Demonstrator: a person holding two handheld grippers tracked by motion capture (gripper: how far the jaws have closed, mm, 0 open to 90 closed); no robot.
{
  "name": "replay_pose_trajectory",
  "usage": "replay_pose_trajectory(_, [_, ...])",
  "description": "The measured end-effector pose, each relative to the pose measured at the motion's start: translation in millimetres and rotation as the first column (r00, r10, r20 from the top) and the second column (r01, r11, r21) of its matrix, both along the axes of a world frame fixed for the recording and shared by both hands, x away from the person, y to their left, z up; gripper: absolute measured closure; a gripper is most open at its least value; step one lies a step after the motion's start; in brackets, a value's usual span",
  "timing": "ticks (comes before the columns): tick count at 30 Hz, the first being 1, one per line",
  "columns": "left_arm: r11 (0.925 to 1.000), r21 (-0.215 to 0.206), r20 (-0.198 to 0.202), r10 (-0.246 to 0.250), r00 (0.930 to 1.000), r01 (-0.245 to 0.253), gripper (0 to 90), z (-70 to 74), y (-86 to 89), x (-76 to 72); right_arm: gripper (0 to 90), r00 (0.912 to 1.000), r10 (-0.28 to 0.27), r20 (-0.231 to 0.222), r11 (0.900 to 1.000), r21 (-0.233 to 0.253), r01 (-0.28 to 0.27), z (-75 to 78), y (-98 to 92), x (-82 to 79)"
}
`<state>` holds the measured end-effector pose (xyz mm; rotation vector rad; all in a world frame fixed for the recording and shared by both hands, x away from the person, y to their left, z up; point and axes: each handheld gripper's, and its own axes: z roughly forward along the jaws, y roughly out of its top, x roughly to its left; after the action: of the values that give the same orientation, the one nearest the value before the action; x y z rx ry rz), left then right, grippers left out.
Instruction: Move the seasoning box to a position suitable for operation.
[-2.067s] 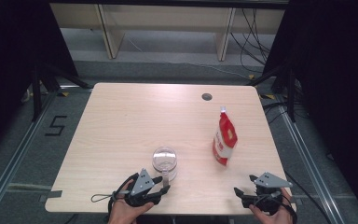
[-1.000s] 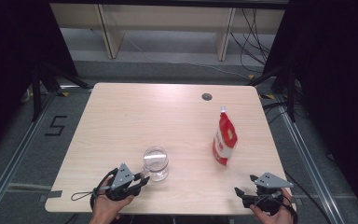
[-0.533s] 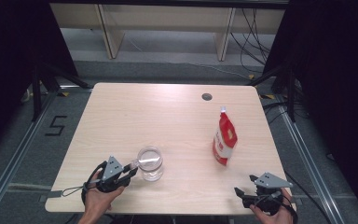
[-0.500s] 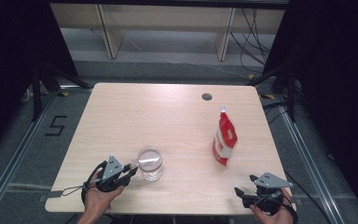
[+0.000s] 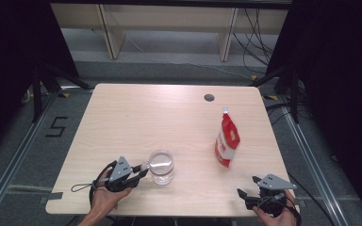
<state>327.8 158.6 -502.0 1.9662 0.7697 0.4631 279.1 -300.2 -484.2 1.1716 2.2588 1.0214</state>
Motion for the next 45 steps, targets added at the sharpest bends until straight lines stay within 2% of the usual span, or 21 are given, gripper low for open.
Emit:
replay_pose_trajectory(3, [0.999, 0.029, 0.024, -0.034, 0.9991, 0.033, 74.3, 0.8, -3.3, 0.5, 26.4, 1.0, -0.002, 0.0, 1.0, 0.0, 0.002, 1.0, 0.2, -0.6])
replay_pose_trajectory(5, [0.9996, -0.002, 0.005, -0.027, 0.9996, 0.027, 74.3, -0.3, -6.9, -0.7, 26.4, 0.9988, -0.035, -0.035, 0.999, 0.021, 0.035, 1.6, 3.1, -3.8])
replay_pose_trajectory(6, [0.9994, 0.002, 0.012, -0.035, 0.9993, 0.035, 74.3, -0.1, -7.4, -0.5, 26.4, 0.9999, 0.005, 0.012, 1.0, -0.006, -0.005, 1.0, 0.0, 0.2])
replay_pose_trajectory(8, [0.9984, 0.009, 0.016, -0.056, 0.9983, 0.056, 74.2, -0.1, -8.1, 0.1, 26.4, 0.9992, -0.028, -0.027, 0.999, 0.017, 0.028, 1.9, 3.2, -3.6])
replay_pose_trajectory(9, [0.998, 0.005, 0.03, -0.063, 0.9976, 0.063, 74.2, -0.7, -9.4, 1.4, 26.5, 1.0, 0.005, 0.007, 1.0, 0.0, -0.005, 1.3, 0.8, -0.3])
replay_pose_trajectory(11, [0.998, -0.021, 0.013, -0.06, 0.9981, 0.06, 74.3, -2.3, -13.7, 2.3, 26.5, 0.9998, -0.008, -0.017, 1.0, 0.009, 0.008, 1.5, 2.5, -2.1])
replay_pose_trajectory(16, [0.9941, -0.016, 0.018, -0.107, 0.9941, 0.107, 74.1, -2.3, -20.3, 3.1, 26.5, 1.0, 0.004, 0.009, 1.0, 0.002, -0.004, 1.2, 1.3, -0.5])
replay_pose_trajectory(18, [0.9933, -0.027, 0.006, -0.113, 0.9936, 0.113, 73.9, -2.3, -20.0, 3.4, 26.5, 0.9997, -0.016, -0.02, 1.0, 0.018, 0.016, 1.4, 2.8, -2.5])
replay_pose_trajectory(19, [0.9927, -0.022, 0.012, -0.118, 0.9929, 0.118, 73.8, -2.0, -19.4, 4.4, 26.5, 0.9999, 0.01, 0.006, 1.0, -0.003, -0.01, 1.2, 0.8, 0.0])
replay_pose_trajectory(22, [0.9928, -0.023, 0.014, -0.117, 0.993, 0.118, 72.7, -1.9, -19.0, 4.4, 26.5, 0.9999, 0.011, 0.009, 1.0, -0.003, -0.011, 1.1, 1.4, -0.2])
replay_pose_trajectory(23, [0.9942, -0.054, -0.012, -0.094, 0.9955, 0.093, 70.1, -3.1, -19.6, 2.6, 26.5, 0.9997, 0.013, 0.019, 1.0, -0.003, -0.013, 0.9, 1.6, -0.1])
replay_pose_trajectory(26, [0.994, -0.07, -0.029, -0.087, 0.9958, 0.085, 58.9, -4.3, -20.0, 1.1, 26.5, 0.9996, 0.024, 0.012, 1.0, 0.002, -0.024, 0.7, 2.0, 0.0])
replay_pose_trajectory(29, [0.9944, -0.063, -0.027, -0.086, 0.9959, 0.085, 51.1, -2.1, -20.8, -1.8, 26.4, 0.9998, 0.012, -0.013, 1.0, 0.025, -0.012, 1.1, 4.0, -1.9])
replay_pose_trajectory(31, [0.9935, -0.067, -0.015, -0.093, 0.9955, 0.092, 45.4, 1.2, -18.9, -2.7, 26.5, 0.9997, 0.026, -0.002, 1.0, 0.015, -0.026, 0.8, 2.7, -0.6])
replay_pose_trajectory(33, [0.9948, -0.083, -0.024, -0.062, 0.9978, 0.059, 40.4, 4.2, -17.7, -6.2, 26.5, 0.9999, 0.011, -0.003, 1.0, 0.009, -0.011, 1.3, 3.0, -2.0])
replay_pose_trajectory(34, [0.9954, -0.076, -0.02, -0.059, 0.9981, 0.057, 38.2, 6.0, -16.2, -7.5, 26.5, 0.9993, 0.026, 0.027, 1.0, -0.008, -0.026, 1.2, 1.0, -0.2])
replay_pose_trajectory(36, [0.9942, -0.084, -0.017, -0.068, 0.9976, 0.066, 35.9, 9.1, -13.6, -9.3, 26.4, 0.9989, 0.032, 0.036, 0.999, -0.011, -0.031, 0.9, 0.3, 0.4])
replay_pose_trajectory(38, [0.9942, -0.077, 0.0, -0.076, 0.9971, 0.075, 34.7, 11.4, -12.1, -9.7, 26.5, 0.9999, 0.011, -0.003, 1.0, 0.013, -0.011, 0.7, 2.6, -2.0])
replay_pose_trajectory(39, [0.9929, -0.102, -0.02, -0.064, 0.9978, 0.061, 34.7, 13.6, -12.4, -12.9, 26.5, 0.9999, 0.011, -0.003, 1.0, 0.013, -0.011, 0.7, 2.6, -2.0])
replay_pose_trajectory(43, [0.9936, -0.067, 0.003, -0.091, 0.9959, 0.091, 37.3, 26.1, -11.8, -18.7, 27.3, 0.9985, 0.038, 0.04, 0.999, -0.014, -0.037, 0.2, 0.8, 1.2])
replay_pose_trajectory(45, [0.9925, -0.082, -0.004, -0.092, 0.9958, 0.091, 37.1, 29.8, -13.1, -20.0, 27.3, 0.9994, 0.032, 0.013, 0.999, -0.002, -0.032, 0.6, 2.0, -0.2])
